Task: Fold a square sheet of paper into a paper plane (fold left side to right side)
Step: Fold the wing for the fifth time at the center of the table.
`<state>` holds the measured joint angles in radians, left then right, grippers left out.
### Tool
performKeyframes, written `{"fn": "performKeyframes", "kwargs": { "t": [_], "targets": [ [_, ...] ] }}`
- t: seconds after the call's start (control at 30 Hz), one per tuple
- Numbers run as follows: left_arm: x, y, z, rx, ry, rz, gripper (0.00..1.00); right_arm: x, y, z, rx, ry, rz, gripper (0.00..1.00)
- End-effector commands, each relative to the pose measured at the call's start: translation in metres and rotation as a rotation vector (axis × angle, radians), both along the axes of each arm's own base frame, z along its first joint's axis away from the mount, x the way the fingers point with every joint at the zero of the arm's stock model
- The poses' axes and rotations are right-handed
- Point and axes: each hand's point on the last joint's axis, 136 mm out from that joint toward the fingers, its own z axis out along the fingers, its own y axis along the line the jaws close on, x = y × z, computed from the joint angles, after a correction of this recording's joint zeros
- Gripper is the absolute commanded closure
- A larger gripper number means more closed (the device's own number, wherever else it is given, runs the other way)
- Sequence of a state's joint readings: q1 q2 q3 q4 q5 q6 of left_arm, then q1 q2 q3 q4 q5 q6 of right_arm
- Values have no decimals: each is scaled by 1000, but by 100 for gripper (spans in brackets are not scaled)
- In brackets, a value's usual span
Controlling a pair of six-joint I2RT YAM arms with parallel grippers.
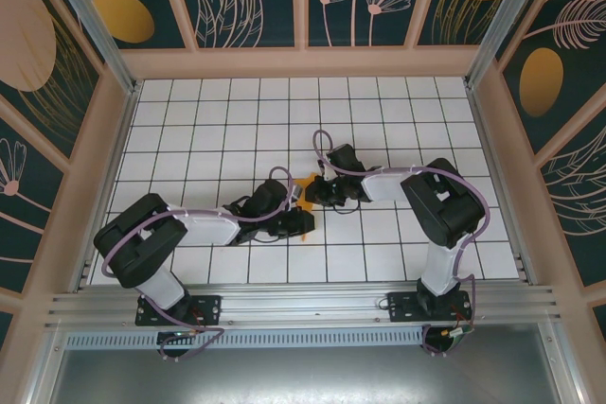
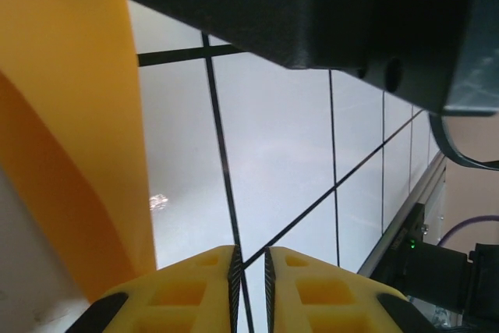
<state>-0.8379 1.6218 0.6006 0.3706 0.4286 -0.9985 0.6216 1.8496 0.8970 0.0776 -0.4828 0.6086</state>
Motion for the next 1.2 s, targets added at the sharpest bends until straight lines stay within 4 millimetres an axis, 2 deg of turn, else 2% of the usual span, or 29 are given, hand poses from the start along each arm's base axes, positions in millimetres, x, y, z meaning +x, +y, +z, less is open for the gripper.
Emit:
{"fn": "performKeyframes", "kwargs": {
  "t": [0.0, 0.23, 0.6, 1.17],
  "targets": [
    [0, 5, -12, 55, 13, 8, 80, -10, -21, -38, -148, 51, -18, 85],
    [-4, 12, -26, 97, 35, 10, 80, -9, -21, -39, -157, 48, -20, 84],
    [-8, 15, -34, 98, 48, 8, 80, -9, -23, -41, -169, 51, -20, 85],
    [-31, 20, -43, 122, 83, -31, 81, -9, -25, -44, -189, 59, -22, 84]
  ]
}}
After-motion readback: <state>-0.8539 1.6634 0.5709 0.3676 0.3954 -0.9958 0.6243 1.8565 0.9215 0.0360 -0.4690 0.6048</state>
